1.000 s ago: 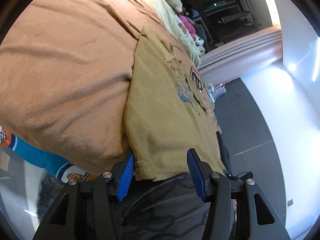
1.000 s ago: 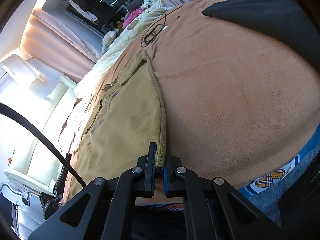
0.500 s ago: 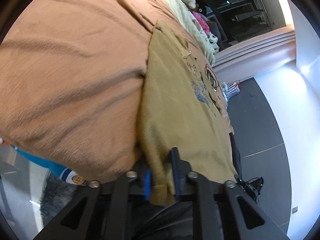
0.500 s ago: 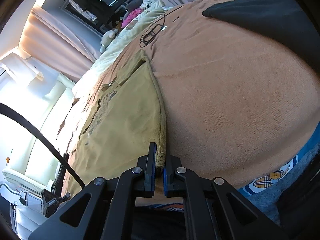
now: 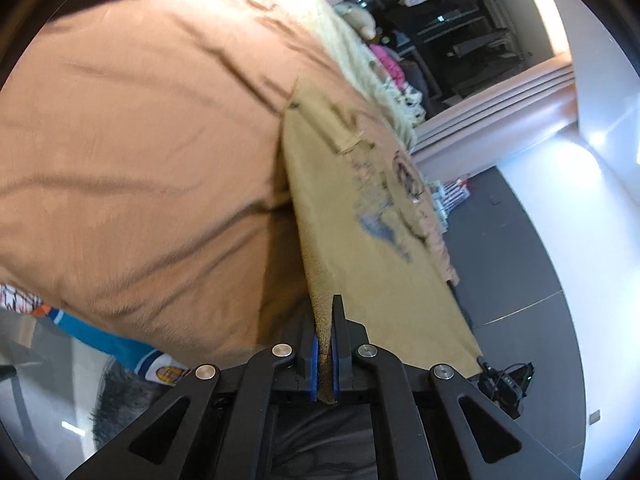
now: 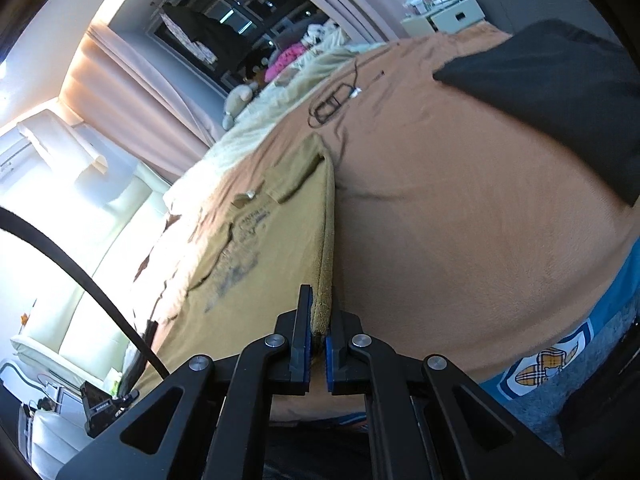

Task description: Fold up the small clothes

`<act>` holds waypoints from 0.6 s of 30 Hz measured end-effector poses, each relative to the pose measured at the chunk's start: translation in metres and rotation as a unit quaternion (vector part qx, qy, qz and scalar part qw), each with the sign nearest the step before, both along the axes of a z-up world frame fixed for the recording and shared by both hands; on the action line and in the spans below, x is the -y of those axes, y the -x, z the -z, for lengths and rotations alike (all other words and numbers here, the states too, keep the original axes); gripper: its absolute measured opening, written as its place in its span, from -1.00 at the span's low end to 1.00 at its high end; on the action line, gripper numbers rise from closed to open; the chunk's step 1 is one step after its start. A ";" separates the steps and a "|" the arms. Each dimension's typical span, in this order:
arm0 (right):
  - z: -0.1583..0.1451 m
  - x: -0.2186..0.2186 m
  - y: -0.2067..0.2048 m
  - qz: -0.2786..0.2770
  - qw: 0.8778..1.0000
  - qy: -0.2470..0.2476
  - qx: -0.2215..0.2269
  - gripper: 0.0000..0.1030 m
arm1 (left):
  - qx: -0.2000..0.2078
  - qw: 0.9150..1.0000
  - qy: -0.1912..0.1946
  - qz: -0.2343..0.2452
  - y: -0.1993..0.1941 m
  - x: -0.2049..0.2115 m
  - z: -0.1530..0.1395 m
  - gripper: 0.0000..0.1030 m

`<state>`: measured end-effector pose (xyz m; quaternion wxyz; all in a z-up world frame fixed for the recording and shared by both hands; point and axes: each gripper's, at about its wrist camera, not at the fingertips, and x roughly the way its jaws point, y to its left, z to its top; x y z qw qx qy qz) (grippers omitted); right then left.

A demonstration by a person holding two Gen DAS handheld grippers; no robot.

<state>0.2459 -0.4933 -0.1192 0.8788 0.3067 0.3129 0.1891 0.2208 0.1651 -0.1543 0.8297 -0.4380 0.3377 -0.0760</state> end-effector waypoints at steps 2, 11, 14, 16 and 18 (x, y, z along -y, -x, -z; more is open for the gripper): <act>-0.003 0.002 0.007 0.000 1.000 -0.012 0.005 -0.98 | 0.015 1.000 -0.002 -0.004 0.004 -0.002 -0.014 -0.93; -0.018 0.003 0.039 -0.009 0.999 -0.031 0.021 -0.98 | 0.075 0.997 0.018 -0.024 0.030 -0.021 -0.064 -0.94; -0.020 0.002 0.049 -0.010 0.999 -0.033 0.023 -0.98 | 0.089 0.995 0.022 -0.025 0.039 -0.022 -0.076 -0.94; -0.022 0.002 0.051 -0.011 0.999 -0.038 0.026 -0.98 | 0.100 0.994 0.025 -0.025 0.045 -0.023 -0.084 -0.94; -0.025 0.004 0.056 -0.011 0.999 -0.040 0.030 -0.98 | 0.108 0.994 0.025 -0.025 0.052 -0.024 -0.091 -0.94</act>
